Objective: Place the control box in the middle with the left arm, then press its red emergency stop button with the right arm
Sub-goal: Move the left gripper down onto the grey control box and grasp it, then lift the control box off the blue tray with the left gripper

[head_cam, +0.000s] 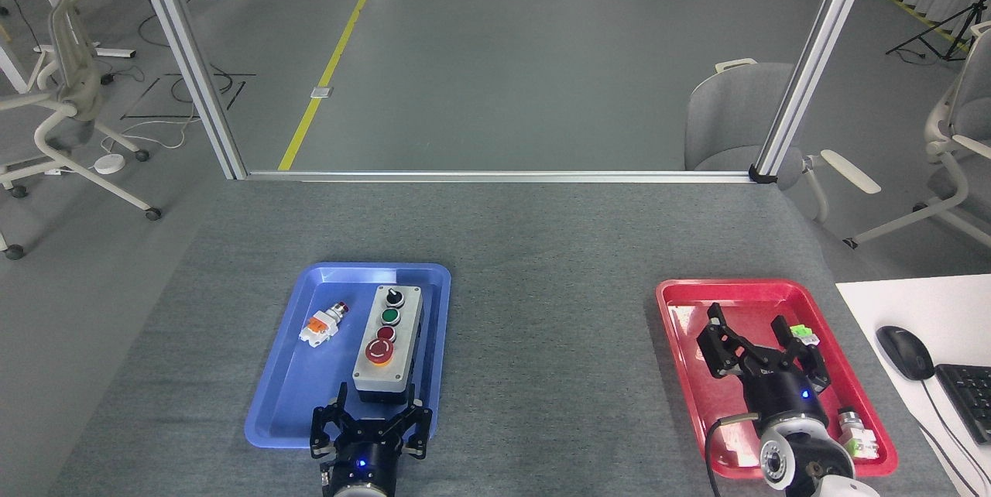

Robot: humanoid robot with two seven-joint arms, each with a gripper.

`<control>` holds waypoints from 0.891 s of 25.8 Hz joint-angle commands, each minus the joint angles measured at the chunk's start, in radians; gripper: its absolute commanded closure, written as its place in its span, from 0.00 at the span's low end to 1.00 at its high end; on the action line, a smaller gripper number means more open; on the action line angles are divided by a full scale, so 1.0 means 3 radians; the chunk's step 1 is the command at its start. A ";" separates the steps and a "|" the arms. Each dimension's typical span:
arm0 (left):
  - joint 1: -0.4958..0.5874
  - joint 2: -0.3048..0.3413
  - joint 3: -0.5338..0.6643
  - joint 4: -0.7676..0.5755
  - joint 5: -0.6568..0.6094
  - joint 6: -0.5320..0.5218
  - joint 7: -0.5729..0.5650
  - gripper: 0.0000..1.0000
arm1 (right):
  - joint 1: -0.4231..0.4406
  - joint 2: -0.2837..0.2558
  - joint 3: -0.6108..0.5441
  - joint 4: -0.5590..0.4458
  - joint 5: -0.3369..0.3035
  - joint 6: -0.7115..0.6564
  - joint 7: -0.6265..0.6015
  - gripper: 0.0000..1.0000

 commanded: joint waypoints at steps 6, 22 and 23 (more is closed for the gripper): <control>-0.0169 0.0000 0.0014 0.0252 0.0226 -0.0021 -0.0002 0.01 | 0.0000 -0.0010 -0.0002 0.0005 0.0000 0.0000 -0.0013 0.01; -0.0952 0.0030 0.0014 0.1270 0.0569 -0.0006 0.0049 0.02 | 0.0000 -0.0004 -0.0002 0.0005 0.0000 -0.0005 -0.0013 0.01; -0.0967 0.0035 0.0014 0.1275 0.0594 -0.0006 0.0049 0.02 | 0.0000 -0.0004 -0.0002 0.0005 0.0000 -0.0005 -0.0013 0.01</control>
